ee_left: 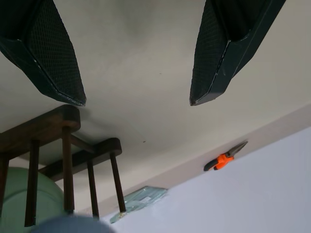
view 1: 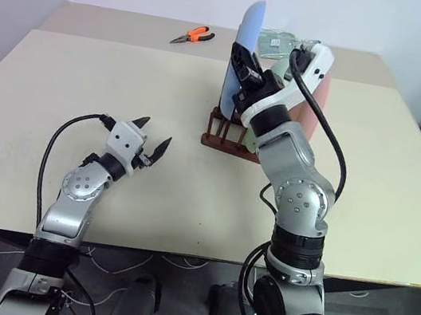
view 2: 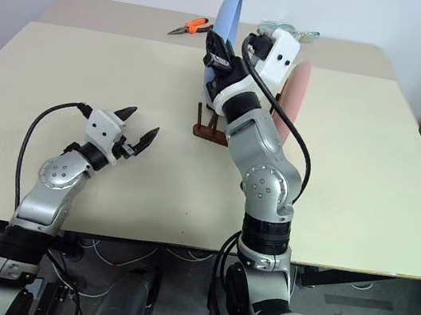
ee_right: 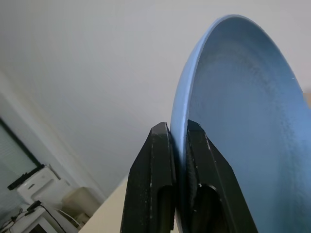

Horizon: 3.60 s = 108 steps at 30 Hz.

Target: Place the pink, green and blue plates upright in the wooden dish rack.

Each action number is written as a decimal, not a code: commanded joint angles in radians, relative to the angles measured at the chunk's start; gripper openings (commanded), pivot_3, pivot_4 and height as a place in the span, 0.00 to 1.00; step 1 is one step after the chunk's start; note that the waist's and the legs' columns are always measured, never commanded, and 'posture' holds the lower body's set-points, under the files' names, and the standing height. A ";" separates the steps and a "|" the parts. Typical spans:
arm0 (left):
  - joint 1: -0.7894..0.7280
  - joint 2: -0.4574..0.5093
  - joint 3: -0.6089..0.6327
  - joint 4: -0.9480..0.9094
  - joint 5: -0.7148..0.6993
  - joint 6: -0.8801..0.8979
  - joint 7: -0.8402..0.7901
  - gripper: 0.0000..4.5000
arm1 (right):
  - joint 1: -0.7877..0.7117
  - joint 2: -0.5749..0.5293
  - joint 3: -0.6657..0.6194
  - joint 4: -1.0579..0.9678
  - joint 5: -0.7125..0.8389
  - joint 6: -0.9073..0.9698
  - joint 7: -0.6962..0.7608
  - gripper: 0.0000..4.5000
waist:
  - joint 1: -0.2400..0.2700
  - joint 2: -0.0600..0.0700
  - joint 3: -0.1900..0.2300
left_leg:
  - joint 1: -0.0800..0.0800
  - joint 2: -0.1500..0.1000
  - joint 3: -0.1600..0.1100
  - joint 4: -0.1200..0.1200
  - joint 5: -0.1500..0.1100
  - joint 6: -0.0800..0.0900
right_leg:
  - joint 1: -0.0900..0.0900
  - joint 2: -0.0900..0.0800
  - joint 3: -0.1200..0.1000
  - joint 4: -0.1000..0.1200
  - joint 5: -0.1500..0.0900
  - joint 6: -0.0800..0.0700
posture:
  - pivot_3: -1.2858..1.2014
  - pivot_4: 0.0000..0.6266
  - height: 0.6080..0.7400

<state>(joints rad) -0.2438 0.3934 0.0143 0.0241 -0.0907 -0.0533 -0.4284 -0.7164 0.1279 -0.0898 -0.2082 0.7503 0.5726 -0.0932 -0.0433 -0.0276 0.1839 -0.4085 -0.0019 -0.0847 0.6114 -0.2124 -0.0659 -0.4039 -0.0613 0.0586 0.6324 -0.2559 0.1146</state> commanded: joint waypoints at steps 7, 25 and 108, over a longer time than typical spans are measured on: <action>0.002 -0.001 0.003 -0.035 0.005 -0.017 -0.009 0.77 | -0.062 0.047 -0.062 0.108 0.062 -0.012 -0.085 0.00 | 0.000 0.001 0.000 | 0.000 0.000 0.000 0.000 0.000 0.000 | 0.000 0.000 0.000 0.000 0.000 0.000 | 0.52 0.24 1.00; 0.000 -0.017 -0.001 -0.028 0.015 -0.021 -0.009 0.79 | -0.072 -0.053 0.084 0.065 -0.120 -0.013 0.029 0.88 | 0.000 0.002 0.001 | -0.001 0.000 0.000 0.000 0.000 0.000 | 0.000 0.000 0.000 0.000 0.000 0.000 | 0.52 0.24 1.00; -0.043 0.002 -0.136 -0.158 -0.136 0.207 -0.315 0.79 | 0.295 -0.988 -0.021 0.044 -0.841 -0.397 0.640 0.01 | 0.023 0.006 0.002 | 0.001 -0.001 0.004 0.003 -0.001 0.001 | 0.004 -0.001 0.003 -0.003 -0.003 -0.003 | 0.52 0.24 1.00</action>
<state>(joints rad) -0.2820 0.3917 -0.1413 -0.1155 -0.2275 0.1661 -0.7539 -0.3936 -0.8641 -0.0945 -0.1240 -0.1109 0.1895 0.5395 -0.0200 -0.0216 0.1857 -0.4073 -0.0027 -0.0809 0.6148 -0.2132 -0.0644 -0.4001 -0.0620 0.0621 0.6290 -0.2593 0.1119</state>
